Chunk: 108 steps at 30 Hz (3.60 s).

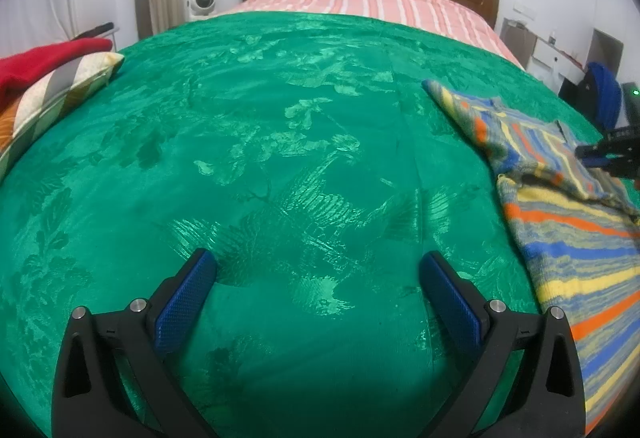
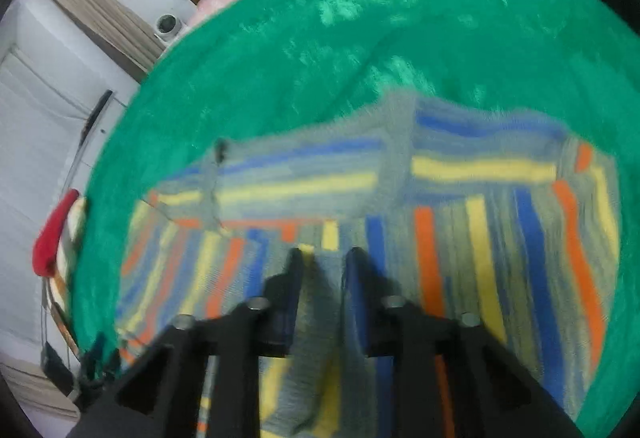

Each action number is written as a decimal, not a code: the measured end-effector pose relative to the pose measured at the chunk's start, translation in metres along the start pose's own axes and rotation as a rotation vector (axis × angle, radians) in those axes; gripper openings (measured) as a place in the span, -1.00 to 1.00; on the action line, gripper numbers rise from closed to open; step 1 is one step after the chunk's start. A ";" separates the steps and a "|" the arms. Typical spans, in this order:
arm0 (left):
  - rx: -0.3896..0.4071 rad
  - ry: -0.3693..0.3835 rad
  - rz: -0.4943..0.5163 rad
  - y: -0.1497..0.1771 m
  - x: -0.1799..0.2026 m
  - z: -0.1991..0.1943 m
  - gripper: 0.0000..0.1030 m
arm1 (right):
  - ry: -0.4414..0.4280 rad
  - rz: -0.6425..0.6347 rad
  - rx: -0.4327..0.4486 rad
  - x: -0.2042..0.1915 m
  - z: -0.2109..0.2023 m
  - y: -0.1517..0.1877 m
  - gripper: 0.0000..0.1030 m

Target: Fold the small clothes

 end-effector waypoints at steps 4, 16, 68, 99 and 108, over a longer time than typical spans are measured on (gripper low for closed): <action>0.002 0.002 -0.002 0.000 0.000 0.000 0.97 | -0.015 -0.032 0.129 -0.013 -0.046 0.007 -0.47; 0.002 -0.013 0.009 0.000 0.001 0.001 0.98 | 0.031 -0.337 0.001 -0.050 -0.075 0.102 -0.13; -0.028 -0.094 0.074 0.001 0.008 0.000 0.99 | 0.417 -0.191 0.300 0.162 -0.212 0.173 0.74; -0.029 -0.094 0.074 0.001 0.008 0.000 0.99 | 0.403 -0.184 0.307 0.163 -0.210 0.173 0.75; -0.029 -0.093 0.074 0.000 0.008 0.000 0.99 | 0.423 -0.189 0.302 0.164 -0.208 0.173 0.75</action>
Point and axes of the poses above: each gripper's, at about its wrist camera, not at the fingertips, and z roughly the way its jaws point, x to its right, y to its underside, the point moved 7 cm from there along z, roughly the way its jaws point, and after that the axes turned 12 degrees about -y, right-handed, at the moved point
